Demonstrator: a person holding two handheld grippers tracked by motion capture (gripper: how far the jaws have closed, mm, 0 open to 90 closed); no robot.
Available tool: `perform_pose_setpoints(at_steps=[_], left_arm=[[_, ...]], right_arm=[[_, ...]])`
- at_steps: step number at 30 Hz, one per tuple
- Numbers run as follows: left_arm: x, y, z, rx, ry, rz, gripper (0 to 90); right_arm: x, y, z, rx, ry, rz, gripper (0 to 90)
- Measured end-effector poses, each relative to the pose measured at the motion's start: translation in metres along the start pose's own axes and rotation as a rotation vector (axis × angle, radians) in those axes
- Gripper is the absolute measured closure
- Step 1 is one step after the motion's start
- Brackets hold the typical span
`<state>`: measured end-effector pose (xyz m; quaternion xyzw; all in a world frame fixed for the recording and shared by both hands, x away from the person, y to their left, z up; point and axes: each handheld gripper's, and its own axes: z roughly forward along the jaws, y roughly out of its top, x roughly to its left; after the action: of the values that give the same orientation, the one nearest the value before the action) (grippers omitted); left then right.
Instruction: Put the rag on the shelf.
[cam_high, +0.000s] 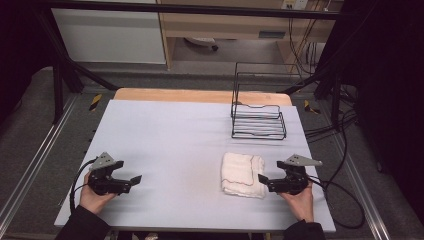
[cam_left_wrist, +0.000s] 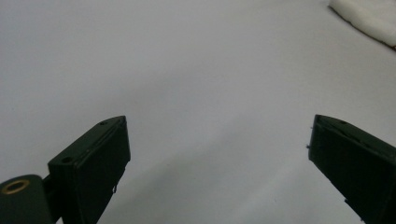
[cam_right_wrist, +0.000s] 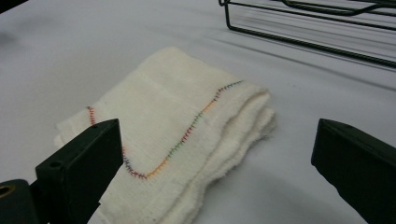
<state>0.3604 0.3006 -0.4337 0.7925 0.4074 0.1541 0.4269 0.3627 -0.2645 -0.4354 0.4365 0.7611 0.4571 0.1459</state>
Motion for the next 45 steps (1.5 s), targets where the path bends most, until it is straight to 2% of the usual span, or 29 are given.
perform_pose_setpoints(at_steps=[6,12,20,28,34,38,41,44,45], left_arm=[[-0.001,0.000,0.001,0.005,0.007,0.001,5.5],[-0.002,0.000,0.001,0.008,0.013,0.004,5.6],[-0.004,0.000,0.001,0.015,0.028,0.012,6.0],[-0.004,0.001,0.000,0.019,0.031,0.015,6.2],[-0.004,0.001,0.000,0.022,0.032,0.018,6.4],[-0.004,0.000,0.001,0.024,0.033,0.019,6.6],[-0.004,0.000,0.002,0.029,0.033,0.023,6.6],[-0.005,0.001,0.001,0.030,0.033,0.024,6.7],[-0.005,0.001,0.001,0.029,0.033,0.024,6.7]], right_arm=[[0.016,0.006,0.008,0.013,0.031,-0.021,6.0],[0.038,0.011,0.017,0.019,0.079,-0.075,14.3],[0.068,0.013,0.034,0.075,0.100,-0.146,33.4],[0.092,0.012,0.048,0.122,0.168,-0.188,48.7],[0.100,0.009,0.057,0.164,0.184,-0.221,57.3],[0.100,0.006,0.063,0.191,0.167,-0.238,63.8],[0.100,0.005,0.065,0.194,0.157,-0.248,69.3],[0.100,0.006,0.066,0.194,0.146,-0.246,78.6],[0.100,0.006,0.066,0.194,0.146,-0.246,78.6]])
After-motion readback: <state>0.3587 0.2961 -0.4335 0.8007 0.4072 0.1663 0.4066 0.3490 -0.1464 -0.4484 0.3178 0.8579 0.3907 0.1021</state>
